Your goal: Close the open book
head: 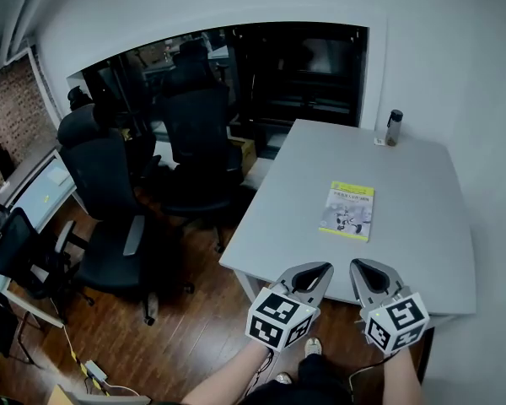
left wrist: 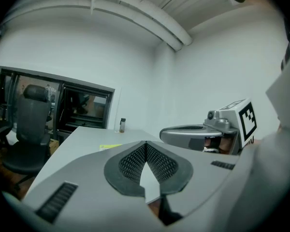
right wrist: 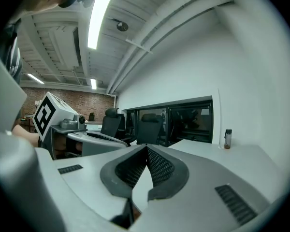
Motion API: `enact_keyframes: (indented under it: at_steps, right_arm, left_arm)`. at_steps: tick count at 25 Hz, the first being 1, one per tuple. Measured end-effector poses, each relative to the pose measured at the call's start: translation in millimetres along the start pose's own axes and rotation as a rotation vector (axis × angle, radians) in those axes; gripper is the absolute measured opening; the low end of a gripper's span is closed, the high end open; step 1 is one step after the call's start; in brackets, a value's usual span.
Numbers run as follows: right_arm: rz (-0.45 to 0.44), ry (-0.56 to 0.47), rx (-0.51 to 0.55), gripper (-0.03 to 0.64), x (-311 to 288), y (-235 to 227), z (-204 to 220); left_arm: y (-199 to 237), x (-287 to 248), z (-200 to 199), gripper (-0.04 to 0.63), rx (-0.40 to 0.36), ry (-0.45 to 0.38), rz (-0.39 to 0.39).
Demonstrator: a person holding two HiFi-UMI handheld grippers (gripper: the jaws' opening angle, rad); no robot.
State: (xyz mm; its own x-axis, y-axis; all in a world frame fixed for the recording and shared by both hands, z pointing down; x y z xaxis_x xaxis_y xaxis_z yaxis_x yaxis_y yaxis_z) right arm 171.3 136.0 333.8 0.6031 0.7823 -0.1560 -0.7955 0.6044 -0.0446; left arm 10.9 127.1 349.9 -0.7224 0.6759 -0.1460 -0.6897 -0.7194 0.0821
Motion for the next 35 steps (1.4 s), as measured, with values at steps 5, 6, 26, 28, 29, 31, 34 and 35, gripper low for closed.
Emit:
enact_keyframes:
  at_steps: [5, 6, 26, 28, 29, 31, 34, 35]
  right_arm:
    - [-0.005, -0.045, 0.018, 0.003, 10.3, 3.8, -16.8]
    - [-0.004, -0.049, 0.017, 0.003, 12.1, 3.8, -17.9]
    - [0.01, -0.07, 0.018, 0.004, 28.1, 8.8, -21.9]
    - [0.011, -0.072, 0.016, 0.003, 28.9, 8.9, -22.5]
    - [0.01, -0.072, 0.019, 0.005, 29.2, 9.3, -23.1]
    - [0.005, -0.073, 0.027, 0.005, 29.9, 9.7, -23.8]
    - [0.003, -0.075, 0.027, 0.003, 31.7, 9.3, -23.6]
    - [0.002, -0.076, 0.026, 0.003, 32.4, 9.1, -23.5]
  left_arm:
    - [-6.6, 3.4, -12.0, 0.005, -0.017, -0.023, 0.005]
    - [-8.1, 3.8, -13.0, 0.005, -0.016, -0.025, 0.008]
    - [-23.8, 9.6, -21.0, 0.005, -0.043, -0.029, 0.019]
    - [-24.0, 10.2, -21.5, 0.005, -0.044, -0.028, 0.018]
    - [-24.3, 10.7, -21.7, 0.005, -0.044, -0.028, 0.018]
    - [-25.4, 11.5, -21.6, 0.005, -0.044, -0.026, 0.018]
    - [-27.3, 11.7, -21.1, 0.005, -0.046, -0.024, 0.018]
    - [-27.9, 11.7, -20.9, 0.005, -0.047, -0.024, 0.018]
Point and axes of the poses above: the fingertips, and each gripper's own axes: x backward along the fingers, y to its left, z out of its underside, the point moved 9 cm from there along x, backward along the fingers, and after that the axes turned 5 degrees about -x, right-handed, at the moved point
